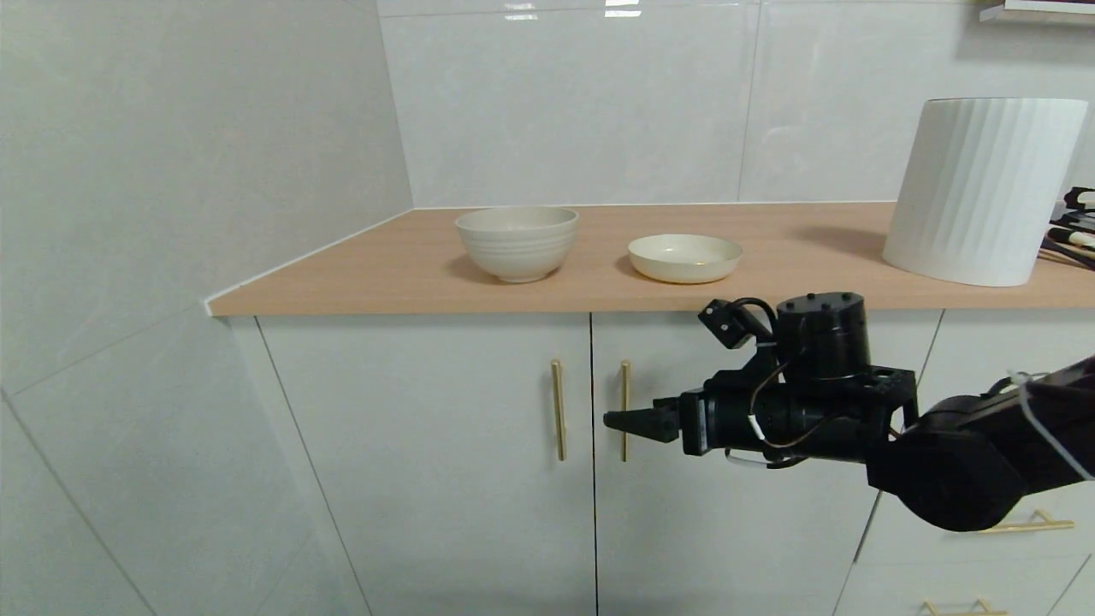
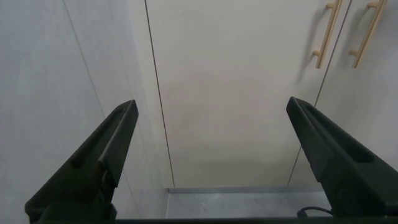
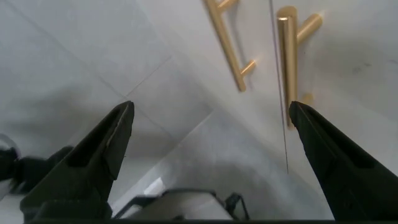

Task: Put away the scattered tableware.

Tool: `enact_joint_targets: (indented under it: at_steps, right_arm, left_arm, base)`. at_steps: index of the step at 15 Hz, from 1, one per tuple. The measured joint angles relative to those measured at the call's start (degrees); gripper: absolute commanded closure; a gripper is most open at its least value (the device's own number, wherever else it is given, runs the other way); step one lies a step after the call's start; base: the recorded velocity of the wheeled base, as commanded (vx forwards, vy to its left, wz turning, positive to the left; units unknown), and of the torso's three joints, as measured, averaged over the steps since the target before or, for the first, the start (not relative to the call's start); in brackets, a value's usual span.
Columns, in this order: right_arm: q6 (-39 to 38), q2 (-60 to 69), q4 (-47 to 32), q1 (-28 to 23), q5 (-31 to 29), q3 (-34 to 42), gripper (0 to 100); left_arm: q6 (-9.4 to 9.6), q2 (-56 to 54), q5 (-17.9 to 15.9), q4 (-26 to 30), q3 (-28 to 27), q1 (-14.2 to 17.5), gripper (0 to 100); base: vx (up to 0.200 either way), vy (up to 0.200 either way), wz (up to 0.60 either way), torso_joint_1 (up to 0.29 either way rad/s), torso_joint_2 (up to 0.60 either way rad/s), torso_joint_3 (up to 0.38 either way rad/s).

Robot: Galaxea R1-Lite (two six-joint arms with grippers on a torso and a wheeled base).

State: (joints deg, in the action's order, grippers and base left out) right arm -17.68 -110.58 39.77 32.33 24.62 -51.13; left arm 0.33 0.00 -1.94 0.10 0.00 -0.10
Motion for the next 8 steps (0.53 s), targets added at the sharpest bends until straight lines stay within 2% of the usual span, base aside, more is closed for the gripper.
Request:
enact_joint_targets:
  at_steps: [2,8]
  right_arm:
    - [-1.58,-3.32,5.18,0.38,-0.22,-0.13,0]
    - [-2.90,-7.30,10.18,0.52,-0.93,-0.11,0]
  left_arm:
    - [0.00,0.00,0.02,0.00,0.00,0.00,0]
    - [0.00,0.00,0.00,0.00,0.00,0.00,0]
  base:
    - [0.000,0.000,0.00,0.000,0.00,0.000]
    - [0.000,0.000,0.00,0.000,0.00,0.000]
